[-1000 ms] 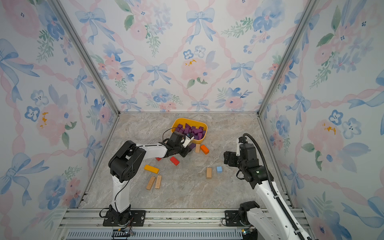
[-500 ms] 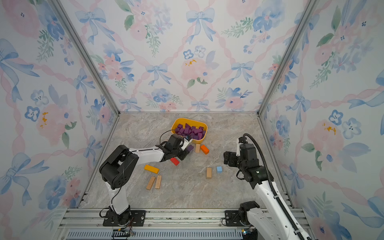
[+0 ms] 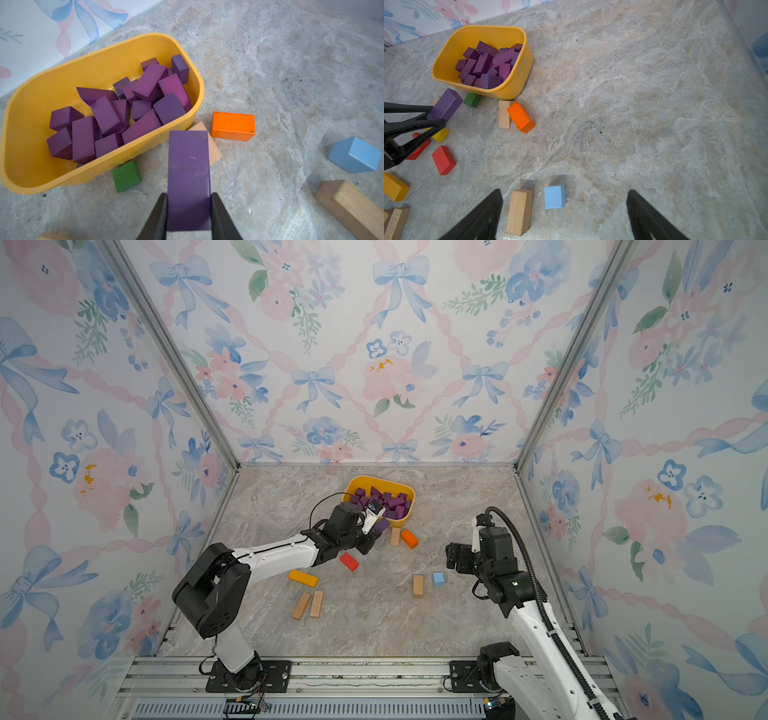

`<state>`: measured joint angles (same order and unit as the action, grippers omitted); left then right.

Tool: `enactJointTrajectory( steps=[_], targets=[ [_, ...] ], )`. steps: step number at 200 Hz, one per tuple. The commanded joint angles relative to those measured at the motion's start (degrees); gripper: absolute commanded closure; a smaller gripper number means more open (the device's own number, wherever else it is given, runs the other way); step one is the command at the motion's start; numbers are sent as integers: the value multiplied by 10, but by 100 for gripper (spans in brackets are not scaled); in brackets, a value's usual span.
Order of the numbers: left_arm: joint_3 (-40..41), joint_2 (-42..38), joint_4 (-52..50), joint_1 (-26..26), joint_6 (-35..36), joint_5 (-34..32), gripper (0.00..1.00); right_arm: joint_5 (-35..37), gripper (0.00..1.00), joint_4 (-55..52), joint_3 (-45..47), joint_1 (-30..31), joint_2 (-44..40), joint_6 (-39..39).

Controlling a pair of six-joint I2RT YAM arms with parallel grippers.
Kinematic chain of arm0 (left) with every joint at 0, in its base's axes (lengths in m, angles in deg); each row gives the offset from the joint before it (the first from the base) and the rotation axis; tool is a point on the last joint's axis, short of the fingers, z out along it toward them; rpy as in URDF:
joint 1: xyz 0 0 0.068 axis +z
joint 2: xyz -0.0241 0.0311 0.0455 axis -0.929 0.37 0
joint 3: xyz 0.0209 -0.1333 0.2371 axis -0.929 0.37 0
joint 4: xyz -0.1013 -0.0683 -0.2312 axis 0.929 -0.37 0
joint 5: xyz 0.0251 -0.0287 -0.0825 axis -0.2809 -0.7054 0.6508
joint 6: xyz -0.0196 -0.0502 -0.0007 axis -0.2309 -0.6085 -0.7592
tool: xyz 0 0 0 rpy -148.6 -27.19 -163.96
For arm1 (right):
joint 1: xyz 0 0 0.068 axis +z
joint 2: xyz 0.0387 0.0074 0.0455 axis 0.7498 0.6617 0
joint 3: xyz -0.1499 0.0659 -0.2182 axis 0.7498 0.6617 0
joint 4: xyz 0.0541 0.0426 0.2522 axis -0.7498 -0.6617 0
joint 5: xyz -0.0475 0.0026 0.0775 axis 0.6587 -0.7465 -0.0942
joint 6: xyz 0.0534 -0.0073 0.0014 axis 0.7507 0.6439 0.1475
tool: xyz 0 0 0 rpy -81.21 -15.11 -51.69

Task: Pick purple bricks into the storage bin
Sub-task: Place the building block in the storage box.

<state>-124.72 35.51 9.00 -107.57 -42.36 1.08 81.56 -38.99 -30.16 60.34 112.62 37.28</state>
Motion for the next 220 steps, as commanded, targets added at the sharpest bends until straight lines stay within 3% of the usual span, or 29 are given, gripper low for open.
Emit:
enactJointTrajectory(
  steps=[1,64,80,97,119,138,177,220],
  targets=[
    [-37,19,0,8,-6,-5,76,-17,8,13,7,-10,15,11],
    [-133,105,0,25,-4,-28,74,-36,8,19,10,-24,24,15],
    [-159,126,0,32,-10,-50,63,-37,8,19,12,-26,24,12],
    [-180,140,0,36,-8,-67,37,-37,6,19,14,-32,25,12],
    [-191,140,-2,37,-7,-76,23,-36,0,18,17,-40,27,9],
    [-185,127,-1,37,-14,-98,10,-32,3,19,18,-45,28,10],
    [-114,52,15,36,-27,-177,7,-22,3,45,29,-49,32,13],
    [107,-117,161,54,-37,-259,3,76,3,149,99,-50,14,9]
  ],
)
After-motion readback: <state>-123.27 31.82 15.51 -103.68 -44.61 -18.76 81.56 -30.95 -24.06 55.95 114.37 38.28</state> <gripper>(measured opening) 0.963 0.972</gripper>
